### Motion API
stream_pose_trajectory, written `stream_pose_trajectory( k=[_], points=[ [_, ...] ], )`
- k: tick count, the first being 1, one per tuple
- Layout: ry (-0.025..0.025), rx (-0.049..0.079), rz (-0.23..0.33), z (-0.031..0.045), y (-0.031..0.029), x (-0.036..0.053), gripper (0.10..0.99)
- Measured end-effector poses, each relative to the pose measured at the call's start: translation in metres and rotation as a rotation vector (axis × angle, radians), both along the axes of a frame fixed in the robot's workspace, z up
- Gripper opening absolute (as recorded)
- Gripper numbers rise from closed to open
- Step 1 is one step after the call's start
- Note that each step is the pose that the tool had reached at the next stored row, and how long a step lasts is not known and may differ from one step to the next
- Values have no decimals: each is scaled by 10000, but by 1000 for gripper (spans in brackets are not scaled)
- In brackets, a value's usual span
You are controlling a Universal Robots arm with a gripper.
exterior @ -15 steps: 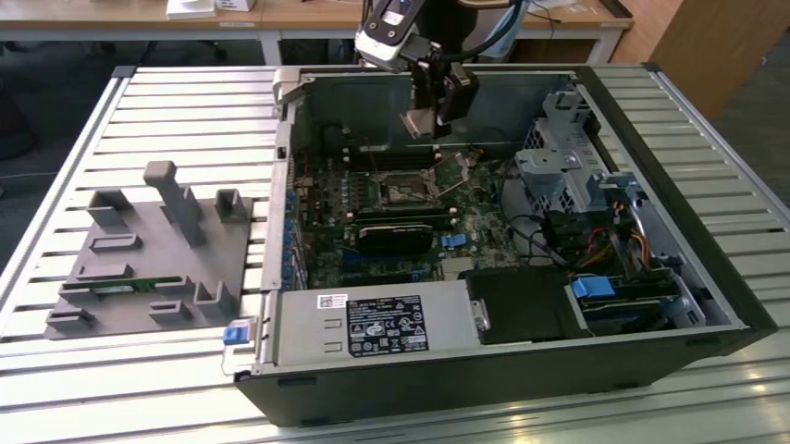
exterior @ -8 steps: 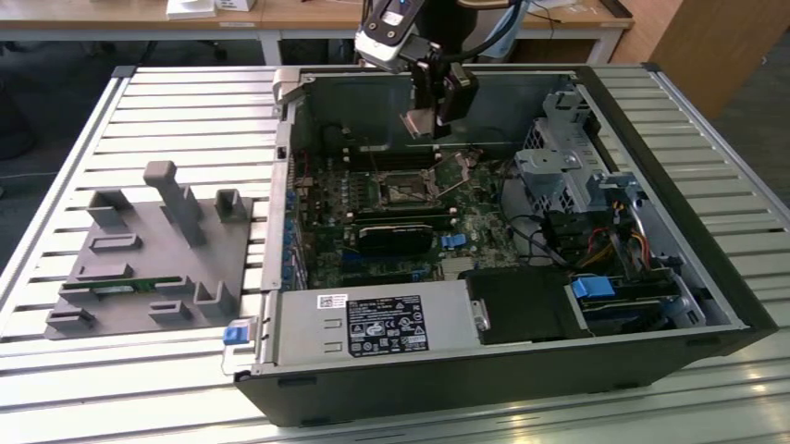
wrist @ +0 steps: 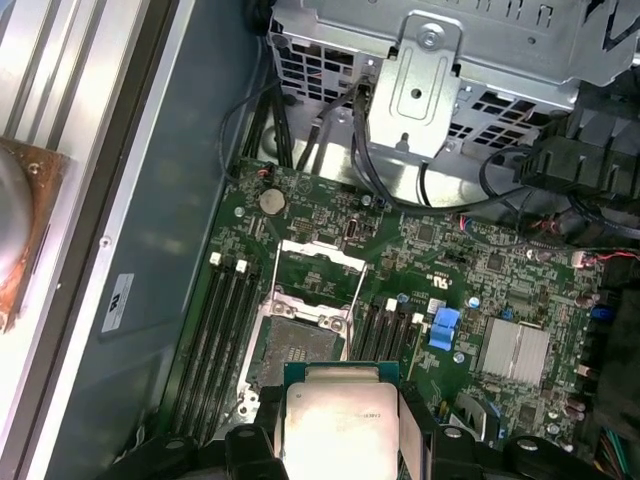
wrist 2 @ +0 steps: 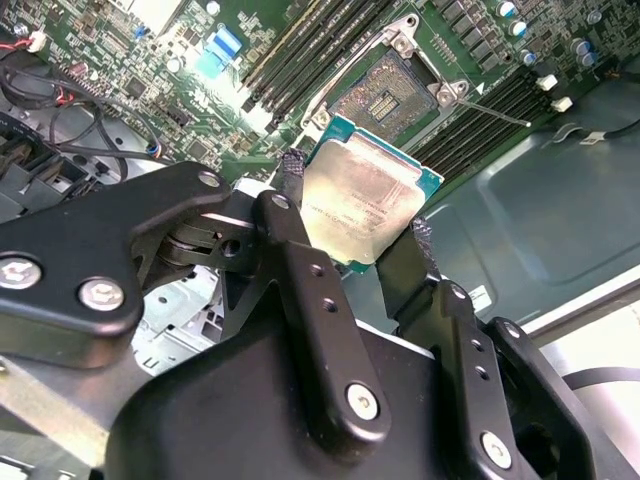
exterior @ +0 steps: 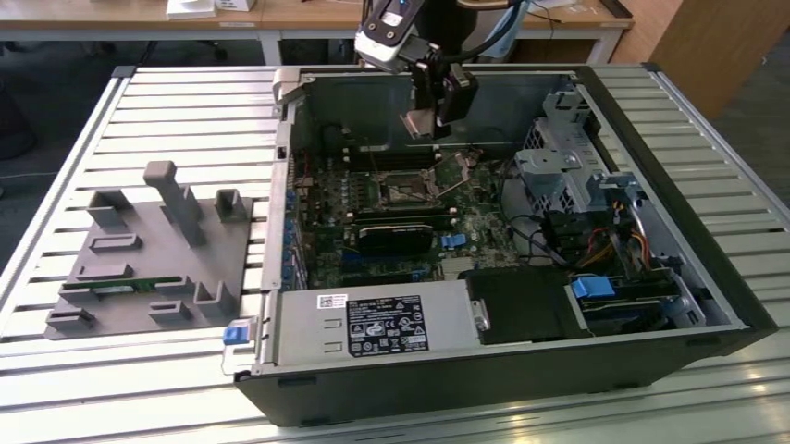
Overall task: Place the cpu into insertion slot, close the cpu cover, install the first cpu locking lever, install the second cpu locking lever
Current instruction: 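Place the cpu into insertion slot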
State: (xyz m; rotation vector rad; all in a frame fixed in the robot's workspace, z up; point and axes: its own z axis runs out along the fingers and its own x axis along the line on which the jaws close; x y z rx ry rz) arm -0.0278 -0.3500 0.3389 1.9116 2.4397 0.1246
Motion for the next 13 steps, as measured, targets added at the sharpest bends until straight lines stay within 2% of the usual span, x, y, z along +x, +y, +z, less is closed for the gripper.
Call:
stream_pose_trajectory(
  k=[13],
  points=[
    [0,1,-120,-12,0,0,541]
  ],
)
